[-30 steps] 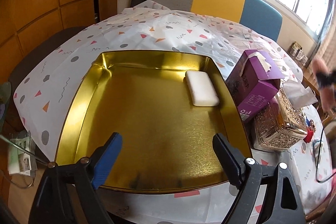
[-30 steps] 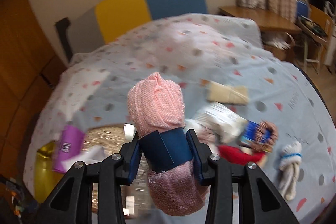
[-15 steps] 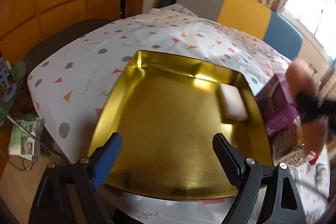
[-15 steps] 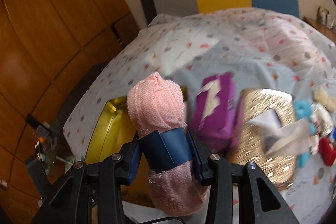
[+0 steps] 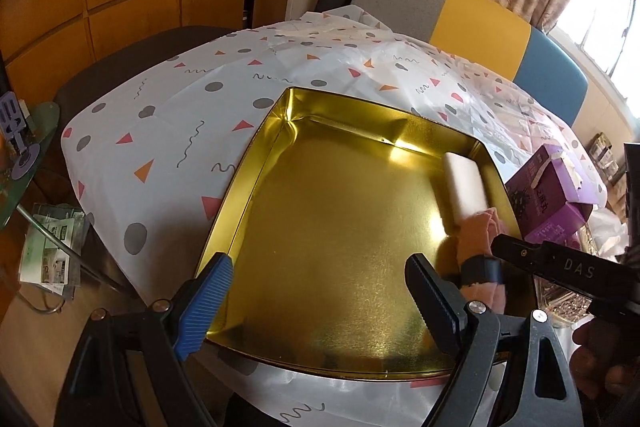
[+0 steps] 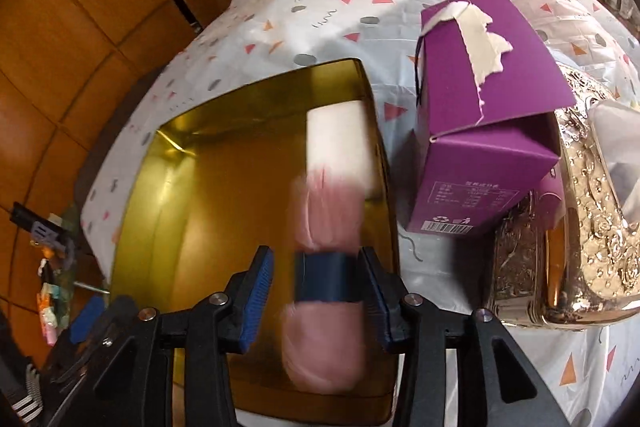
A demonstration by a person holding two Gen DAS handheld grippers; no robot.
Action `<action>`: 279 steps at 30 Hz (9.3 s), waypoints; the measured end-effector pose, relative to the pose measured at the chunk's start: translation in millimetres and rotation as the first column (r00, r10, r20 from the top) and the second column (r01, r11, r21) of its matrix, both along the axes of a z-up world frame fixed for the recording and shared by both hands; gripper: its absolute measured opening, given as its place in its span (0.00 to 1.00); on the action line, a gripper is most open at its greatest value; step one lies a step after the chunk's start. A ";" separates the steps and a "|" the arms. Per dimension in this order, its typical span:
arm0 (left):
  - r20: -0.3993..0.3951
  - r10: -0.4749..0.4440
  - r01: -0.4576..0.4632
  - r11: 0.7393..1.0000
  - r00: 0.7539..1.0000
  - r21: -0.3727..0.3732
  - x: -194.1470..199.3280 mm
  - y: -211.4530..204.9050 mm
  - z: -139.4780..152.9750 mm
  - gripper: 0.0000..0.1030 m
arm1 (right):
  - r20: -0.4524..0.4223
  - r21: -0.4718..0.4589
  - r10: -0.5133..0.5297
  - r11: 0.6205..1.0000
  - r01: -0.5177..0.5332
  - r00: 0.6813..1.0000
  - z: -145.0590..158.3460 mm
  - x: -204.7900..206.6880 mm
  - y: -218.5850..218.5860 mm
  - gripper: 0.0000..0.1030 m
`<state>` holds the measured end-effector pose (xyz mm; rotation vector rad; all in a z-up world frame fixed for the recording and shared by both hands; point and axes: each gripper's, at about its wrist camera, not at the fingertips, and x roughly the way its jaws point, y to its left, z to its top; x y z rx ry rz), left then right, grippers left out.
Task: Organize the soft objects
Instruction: 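Lower the pink towel roll into the gold tray beside the white roll, open right tool, then grasp the white knit glove with blue band using the right tool, then grasp the blue teddy bear with the left tool while the right tool holds the glove, then place the teddy bear in the gold tray with the left tool while the right tool holds the glove, then carry the white knit glove toward the gold tray with the right tool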
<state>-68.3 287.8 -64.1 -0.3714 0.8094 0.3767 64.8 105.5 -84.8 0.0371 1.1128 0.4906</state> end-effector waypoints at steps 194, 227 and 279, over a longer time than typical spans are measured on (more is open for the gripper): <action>0.064 -0.689 0.690 0.724 0.722 0.010 199.2 -335.0 119.0 0.33 | -0.031 -0.336 -0.687 0.692 0.639 0.726 -58.2 62.6 -475.3 0.46; -0.157 -0.239 0.220 0.967 0.958 -0.125 173.0 -35.8 -33.5 0.39 | 0.052 -0.422 -0.637 0.684 0.595 0.769 -53.6 56.3 -454.2 0.45; -0.010 -0.118 0.118 0.992 0.993 0.041 32.9 -36.7 2.0 0.73 | 0.058 -0.320 -0.582 0.759 0.567 0.811 -8.3 39.5 -397.7 0.35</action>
